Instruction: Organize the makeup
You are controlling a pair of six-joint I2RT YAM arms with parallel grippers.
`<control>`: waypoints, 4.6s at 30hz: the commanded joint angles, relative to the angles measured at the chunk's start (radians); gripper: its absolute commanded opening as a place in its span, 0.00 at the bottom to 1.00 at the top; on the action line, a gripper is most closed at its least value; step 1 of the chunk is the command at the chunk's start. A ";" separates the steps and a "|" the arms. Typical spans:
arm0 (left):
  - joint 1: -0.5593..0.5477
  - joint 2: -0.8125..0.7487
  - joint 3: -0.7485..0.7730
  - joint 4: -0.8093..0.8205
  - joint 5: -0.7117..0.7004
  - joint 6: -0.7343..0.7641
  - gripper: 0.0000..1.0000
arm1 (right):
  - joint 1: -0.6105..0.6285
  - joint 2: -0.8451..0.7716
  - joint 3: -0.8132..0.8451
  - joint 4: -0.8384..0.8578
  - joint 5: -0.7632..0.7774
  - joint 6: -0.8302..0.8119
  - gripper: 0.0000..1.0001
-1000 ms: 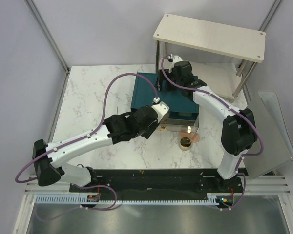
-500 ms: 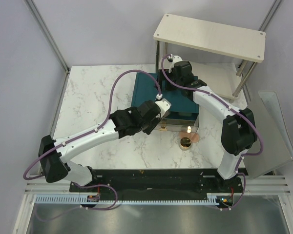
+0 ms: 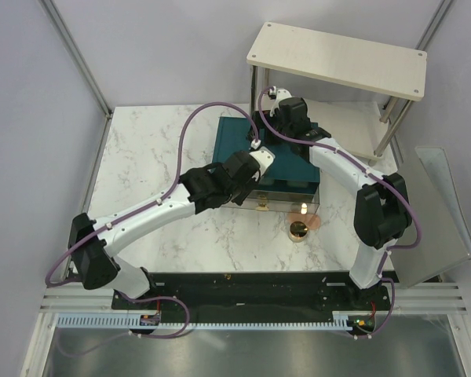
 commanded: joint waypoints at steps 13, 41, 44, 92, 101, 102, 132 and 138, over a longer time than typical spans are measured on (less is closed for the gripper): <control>0.002 -0.064 -0.016 0.018 0.096 0.018 0.36 | 0.008 0.104 -0.054 -0.231 -0.044 0.026 0.91; 0.002 -0.023 0.022 0.031 -0.108 -0.005 0.69 | 0.007 0.097 -0.066 -0.232 -0.058 0.019 0.91; 0.002 -0.069 0.053 0.037 -0.069 -0.036 0.69 | 0.007 0.100 -0.063 -0.236 -0.058 0.018 0.91; -0.020 0.184 -0.093 0.295 -0.165 -0.414 0.02 | 0.007 0.129 -0.066 -0.236 -0.058 0.024 0.92; -0.015 0.351 0.079 0.330 -0.292 -0.282 0.02 | 0.007 0.141 -0.054 -0.239 -0.062 0.030 0.92; -0.014 0.365 0.091 0.332 -0.302 -0.263 0.02 | 0.007 0.143 -0.054 -0.239 -0.062 0.033 0.92; 0.308 -0.080 -0.032 0.206 -0.106 -0.116 0.31 | -0.001 -0.029 0.141 -0.314 0.260 0.099 0.87; 0.454 0.000 0.004 0.179 -0.035 -0.139 0.31 | -0.025 -0.196 0.043 -0.335 0.536 0.131 0.65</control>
